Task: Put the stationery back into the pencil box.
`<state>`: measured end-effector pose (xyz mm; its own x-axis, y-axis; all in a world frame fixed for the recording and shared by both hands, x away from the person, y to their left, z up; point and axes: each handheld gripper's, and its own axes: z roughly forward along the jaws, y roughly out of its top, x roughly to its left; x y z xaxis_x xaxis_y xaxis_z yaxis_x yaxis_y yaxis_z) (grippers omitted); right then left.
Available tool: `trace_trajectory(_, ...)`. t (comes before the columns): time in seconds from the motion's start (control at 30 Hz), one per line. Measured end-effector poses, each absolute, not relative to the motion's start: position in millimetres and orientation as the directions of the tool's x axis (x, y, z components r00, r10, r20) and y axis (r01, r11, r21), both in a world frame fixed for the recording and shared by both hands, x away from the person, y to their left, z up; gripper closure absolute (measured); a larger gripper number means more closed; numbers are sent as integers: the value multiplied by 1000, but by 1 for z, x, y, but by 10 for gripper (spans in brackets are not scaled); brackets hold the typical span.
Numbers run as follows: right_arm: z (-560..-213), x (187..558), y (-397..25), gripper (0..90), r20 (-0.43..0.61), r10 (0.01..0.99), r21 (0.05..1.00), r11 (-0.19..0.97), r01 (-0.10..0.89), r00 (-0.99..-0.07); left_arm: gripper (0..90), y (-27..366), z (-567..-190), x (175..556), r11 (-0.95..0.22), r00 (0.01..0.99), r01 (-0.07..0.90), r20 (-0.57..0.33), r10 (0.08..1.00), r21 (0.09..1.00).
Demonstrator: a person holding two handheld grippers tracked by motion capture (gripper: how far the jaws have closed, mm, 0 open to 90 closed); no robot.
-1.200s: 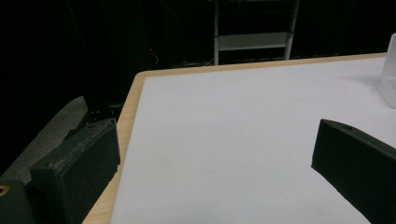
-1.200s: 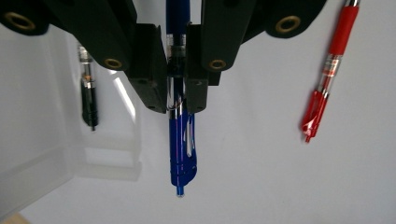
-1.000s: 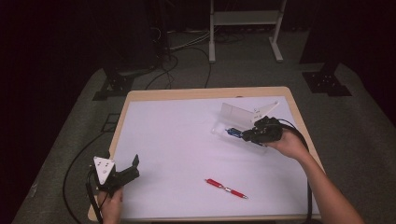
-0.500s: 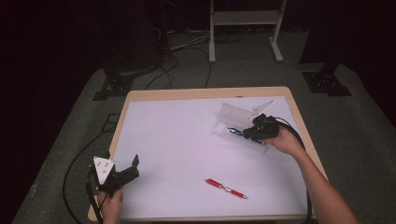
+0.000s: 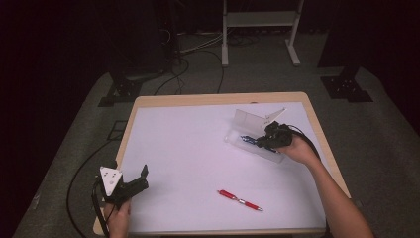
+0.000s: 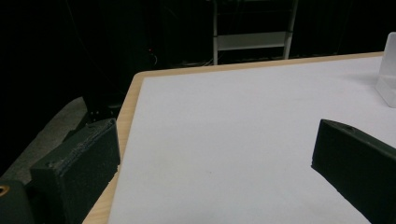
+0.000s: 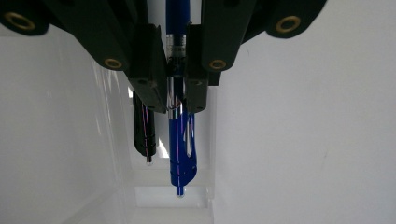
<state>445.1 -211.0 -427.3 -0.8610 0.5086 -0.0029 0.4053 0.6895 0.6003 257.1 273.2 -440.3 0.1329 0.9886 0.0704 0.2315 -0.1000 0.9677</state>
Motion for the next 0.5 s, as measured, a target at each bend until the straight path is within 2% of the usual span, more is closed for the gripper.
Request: trace_trajectory(0.5, -441, 453, -211, 785, -2, 523, 567, 703, 430, -852, 4, 272, -440, 257, -102, 139, 231, 71, 988, 968)
